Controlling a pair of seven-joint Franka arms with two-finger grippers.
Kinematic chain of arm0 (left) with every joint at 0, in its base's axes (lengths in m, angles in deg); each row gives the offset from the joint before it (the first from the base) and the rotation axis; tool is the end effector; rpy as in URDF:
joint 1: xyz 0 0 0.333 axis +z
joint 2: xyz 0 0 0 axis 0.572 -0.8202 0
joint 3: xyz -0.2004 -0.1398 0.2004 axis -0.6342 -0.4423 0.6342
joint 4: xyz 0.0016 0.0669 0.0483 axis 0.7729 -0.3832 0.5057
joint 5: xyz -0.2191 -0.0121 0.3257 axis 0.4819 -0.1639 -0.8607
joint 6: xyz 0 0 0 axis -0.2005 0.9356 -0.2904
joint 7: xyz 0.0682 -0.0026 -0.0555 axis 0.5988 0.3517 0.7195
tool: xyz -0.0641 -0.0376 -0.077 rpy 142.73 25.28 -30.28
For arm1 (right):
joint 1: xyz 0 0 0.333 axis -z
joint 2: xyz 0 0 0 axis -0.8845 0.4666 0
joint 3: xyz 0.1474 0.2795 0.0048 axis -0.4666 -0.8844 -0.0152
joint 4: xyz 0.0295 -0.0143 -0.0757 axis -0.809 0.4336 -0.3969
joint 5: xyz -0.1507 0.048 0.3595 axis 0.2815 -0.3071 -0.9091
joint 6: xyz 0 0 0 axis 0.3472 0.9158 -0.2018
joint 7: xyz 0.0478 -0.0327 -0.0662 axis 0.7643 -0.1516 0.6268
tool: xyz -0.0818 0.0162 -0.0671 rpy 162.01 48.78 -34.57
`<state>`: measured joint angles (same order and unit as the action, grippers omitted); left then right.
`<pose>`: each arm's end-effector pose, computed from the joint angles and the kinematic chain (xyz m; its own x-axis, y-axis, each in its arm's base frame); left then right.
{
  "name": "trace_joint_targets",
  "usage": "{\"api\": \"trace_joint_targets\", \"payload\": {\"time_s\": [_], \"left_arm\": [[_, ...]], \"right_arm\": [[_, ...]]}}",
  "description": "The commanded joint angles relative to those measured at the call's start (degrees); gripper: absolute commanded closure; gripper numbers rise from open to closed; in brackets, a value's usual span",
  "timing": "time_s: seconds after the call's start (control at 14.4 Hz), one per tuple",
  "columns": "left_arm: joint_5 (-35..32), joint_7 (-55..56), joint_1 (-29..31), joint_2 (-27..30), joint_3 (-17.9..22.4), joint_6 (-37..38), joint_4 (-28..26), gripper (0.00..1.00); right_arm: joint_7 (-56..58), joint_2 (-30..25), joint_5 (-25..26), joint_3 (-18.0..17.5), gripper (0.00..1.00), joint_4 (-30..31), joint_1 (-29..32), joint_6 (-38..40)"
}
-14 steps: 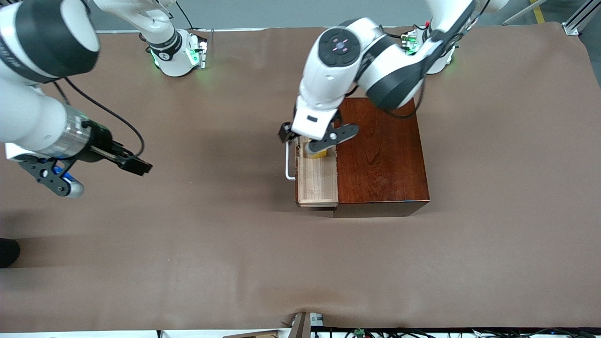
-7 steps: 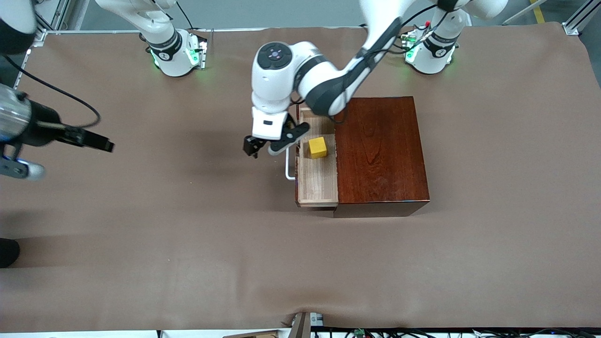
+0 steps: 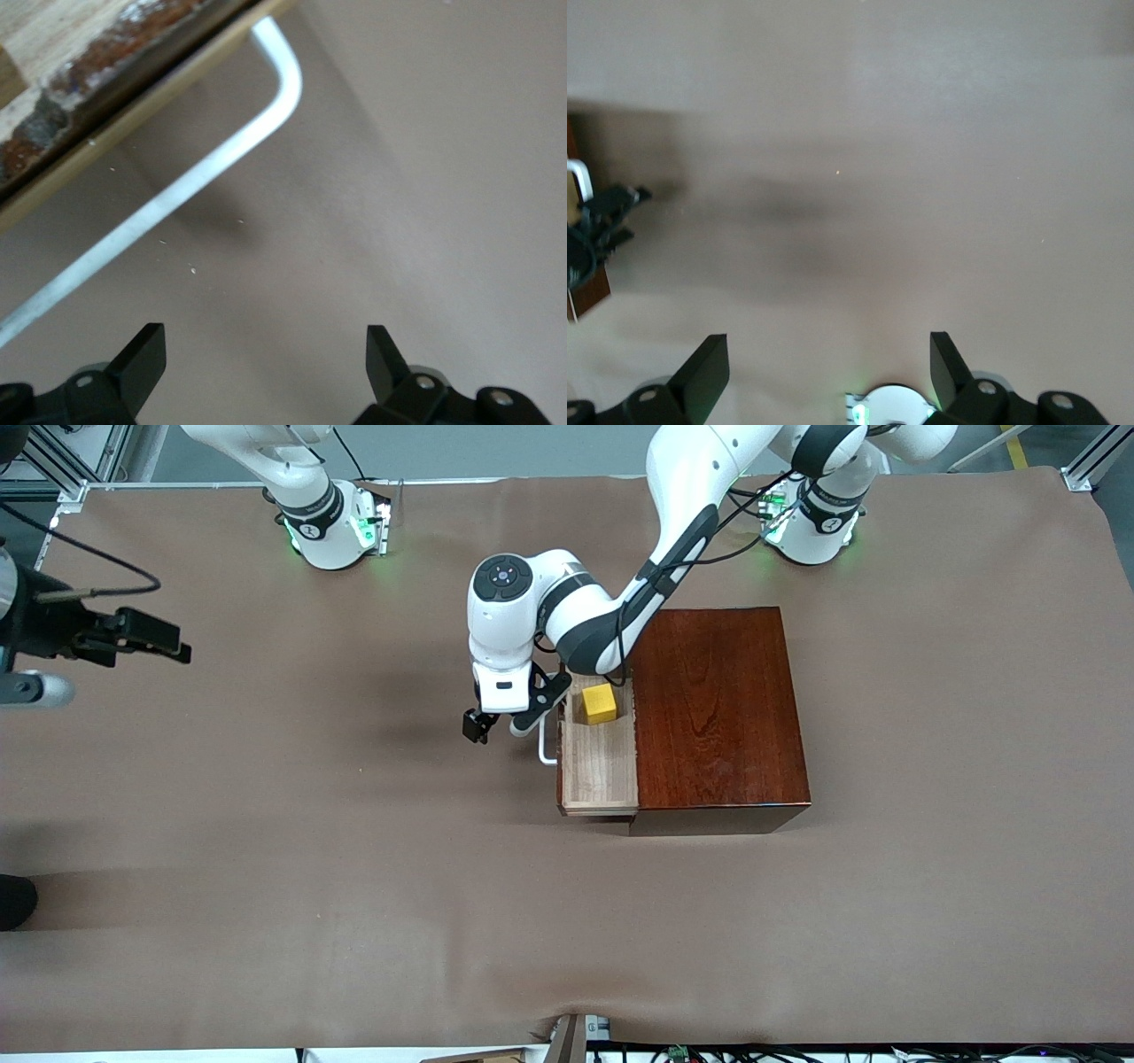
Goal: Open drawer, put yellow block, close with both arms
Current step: 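Push the drawer shut by its handle with the left gripper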
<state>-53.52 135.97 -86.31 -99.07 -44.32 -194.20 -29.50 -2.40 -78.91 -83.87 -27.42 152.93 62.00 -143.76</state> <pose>0.4604 -0.6259 0.2929 0.6095 0.7922 -0.0288 0.7828 -0.5957 0.1799 0.5712 0.0494 0.6443 0.9817 0.0580 -0.1812 0.0414 -0.9947 -0.0941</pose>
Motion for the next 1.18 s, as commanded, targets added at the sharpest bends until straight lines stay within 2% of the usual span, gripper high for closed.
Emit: {"api": "trace_joint_targets", "payload": {"time_s": [0.0, 0.14, 0.55, 0.76, 0.97, 1.11], "left_arm": [[-0.7, 3.2, -1.5, -0.9, 1.7, 4.6, 2.3, 0.0], [-0.8, 2.4, -1.2, -0.4, 2.2, 8.4, 2.2, 0.0], [-1.3, 2.3, 0.1, 1.7, 2.6, 15.4, 1.7, 0.0], [-1.4, 2.5, 0.2, 1.9, 2.7, 18.6, 1.5, 0.0], [-2.2, 3.1, 0.3, 1.9, 2.8, 23.3, 0.5, 0.0], [-3.8, 4.6, 0.2, 1.8, 2.8, 27.4, 0.0, 0.0]], "right_arm": [[3.9, -5.3, 1.5, -0.2, 0.0, 7.0, -0.5, -3.1], [8.0, -5.2, 1.9, -0.1, 0.0, 7.0, -0.5, -3.4], [8.4, -6.1, 3.2, 0.2, 0.0, 7.2, 0.7, -6.5], [8.4, -8.5, 3.2, 0.1, 0.0, 11.3, 1.2, -7.9], [8.3, -14.5, 3.2, 0.0, 0.0, 20.5, 1.0, -14.4], [8.3, -14.3, 3.2, -0.1, 0.0, 20.4, 1.0, -14.4]]}}
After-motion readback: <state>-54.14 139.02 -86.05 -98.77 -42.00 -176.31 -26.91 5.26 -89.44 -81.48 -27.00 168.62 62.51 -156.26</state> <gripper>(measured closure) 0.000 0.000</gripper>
